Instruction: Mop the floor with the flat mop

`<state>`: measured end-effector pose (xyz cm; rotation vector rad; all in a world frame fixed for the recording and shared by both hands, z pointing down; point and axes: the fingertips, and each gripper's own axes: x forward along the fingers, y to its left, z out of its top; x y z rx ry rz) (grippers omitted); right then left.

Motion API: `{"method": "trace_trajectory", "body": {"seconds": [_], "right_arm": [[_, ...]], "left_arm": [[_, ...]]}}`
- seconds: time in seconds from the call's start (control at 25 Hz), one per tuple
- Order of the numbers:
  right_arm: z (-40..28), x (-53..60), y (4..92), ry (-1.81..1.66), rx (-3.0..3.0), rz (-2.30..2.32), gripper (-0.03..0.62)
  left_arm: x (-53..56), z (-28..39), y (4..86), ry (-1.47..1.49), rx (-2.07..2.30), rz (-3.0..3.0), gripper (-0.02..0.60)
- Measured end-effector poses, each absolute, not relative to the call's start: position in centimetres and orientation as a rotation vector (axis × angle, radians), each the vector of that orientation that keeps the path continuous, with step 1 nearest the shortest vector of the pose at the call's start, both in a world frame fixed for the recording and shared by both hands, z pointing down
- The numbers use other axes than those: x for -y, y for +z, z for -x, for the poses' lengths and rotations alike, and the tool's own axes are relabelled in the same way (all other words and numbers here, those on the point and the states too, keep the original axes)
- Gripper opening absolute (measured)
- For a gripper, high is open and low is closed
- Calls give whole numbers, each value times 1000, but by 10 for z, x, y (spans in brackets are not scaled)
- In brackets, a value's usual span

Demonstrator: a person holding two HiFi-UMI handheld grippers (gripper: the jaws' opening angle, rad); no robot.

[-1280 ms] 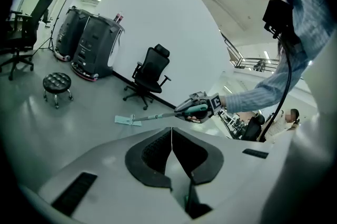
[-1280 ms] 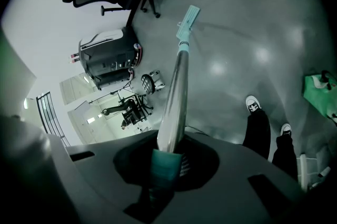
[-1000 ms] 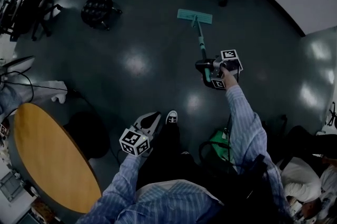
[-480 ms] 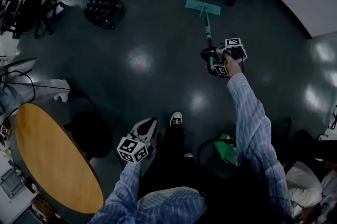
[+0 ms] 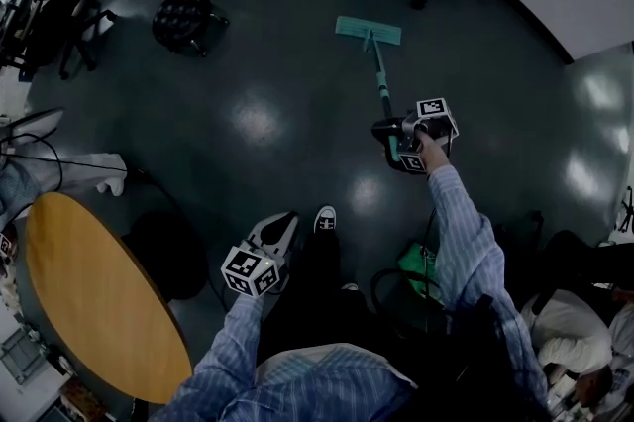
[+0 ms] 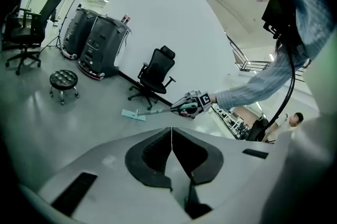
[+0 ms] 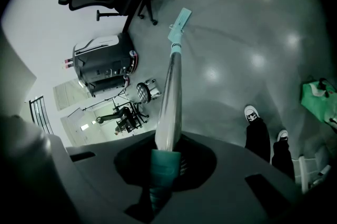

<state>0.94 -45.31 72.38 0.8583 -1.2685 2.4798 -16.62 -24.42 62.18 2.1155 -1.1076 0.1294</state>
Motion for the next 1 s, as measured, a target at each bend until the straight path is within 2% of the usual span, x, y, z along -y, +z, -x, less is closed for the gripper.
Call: {"method": "trace_trajectory", "body": {"seconds": [0.28,1.0], "right_arm": [[-30,333,723,2461,1257,-832,38],[-58,24,706,2533,1195,-763,38]], "left_arm": [[220,132,608,135,1043,-2206,8],[79,82,567,121,1001,-2327,8]]}}
